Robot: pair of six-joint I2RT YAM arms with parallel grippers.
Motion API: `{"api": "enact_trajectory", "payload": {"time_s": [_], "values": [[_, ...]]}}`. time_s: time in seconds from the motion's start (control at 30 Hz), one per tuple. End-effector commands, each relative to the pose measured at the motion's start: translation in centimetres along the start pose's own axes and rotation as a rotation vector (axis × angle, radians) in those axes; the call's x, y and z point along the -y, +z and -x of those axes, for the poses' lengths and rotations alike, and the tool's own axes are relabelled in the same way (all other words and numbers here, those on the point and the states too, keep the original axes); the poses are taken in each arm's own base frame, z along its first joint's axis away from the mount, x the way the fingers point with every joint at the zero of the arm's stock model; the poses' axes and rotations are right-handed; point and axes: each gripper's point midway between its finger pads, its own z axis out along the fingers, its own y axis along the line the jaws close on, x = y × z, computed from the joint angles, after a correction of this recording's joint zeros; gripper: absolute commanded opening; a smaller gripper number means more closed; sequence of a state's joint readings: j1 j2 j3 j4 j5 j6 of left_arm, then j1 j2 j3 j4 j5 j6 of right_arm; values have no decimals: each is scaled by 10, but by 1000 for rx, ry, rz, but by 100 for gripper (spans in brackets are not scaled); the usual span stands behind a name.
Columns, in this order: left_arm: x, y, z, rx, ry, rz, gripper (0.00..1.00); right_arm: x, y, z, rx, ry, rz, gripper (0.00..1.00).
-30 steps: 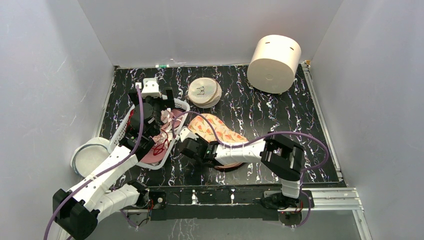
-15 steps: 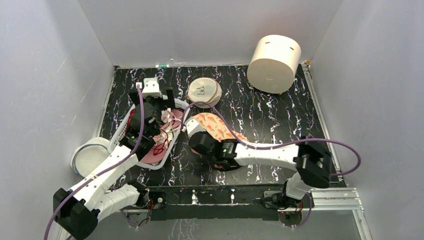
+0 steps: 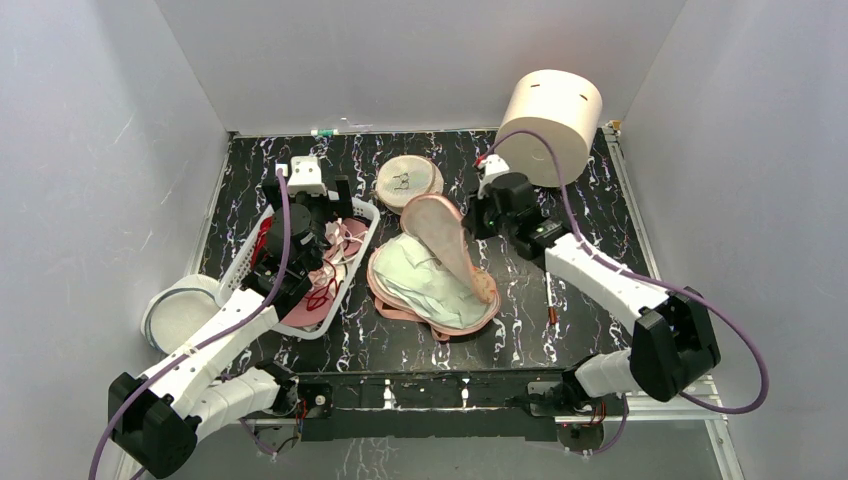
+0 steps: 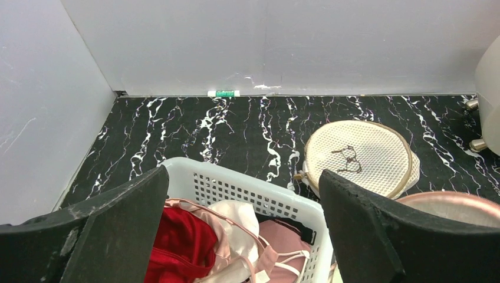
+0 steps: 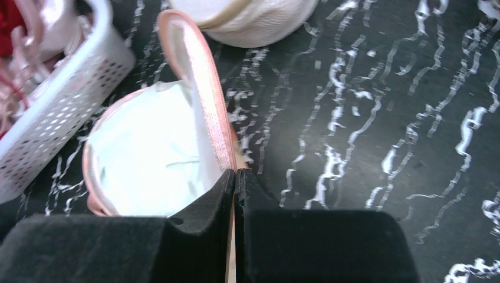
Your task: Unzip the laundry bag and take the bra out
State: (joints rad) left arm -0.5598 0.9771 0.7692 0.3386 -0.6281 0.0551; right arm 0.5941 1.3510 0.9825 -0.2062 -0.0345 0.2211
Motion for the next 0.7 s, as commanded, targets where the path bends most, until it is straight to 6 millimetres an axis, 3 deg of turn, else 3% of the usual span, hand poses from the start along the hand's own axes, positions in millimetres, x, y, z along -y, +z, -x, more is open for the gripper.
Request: {"api": "enact_trajectory", "payload": {"time_s": [0.0, 0.1, 0.17, 0.57, 0.6, 0.67], "values": [[3, 0, 10, 25, -37, -15, 98, 51, 5, 16, -3, 80, -40, 0], [4, 0, 11, 25, -43, -23, 98, 99, 12, 20, -19, 37, -223, 0], [4, -1, 12, 32, -49, -26, 98, 146, 19, 5, -138, -43, -455, 0], [5, -4, 18, 44, -69, -39, 98, 184, -21, -36, -151, 29, -704, 0], [4, -4, 18, 44, -68, -39, 98, 190, -26, -36, -144, 34, -748, 2], [5, -4, 16, 42, -68, -42, 99, 201, -40, -30, -137, 30, -842, 22]]}}
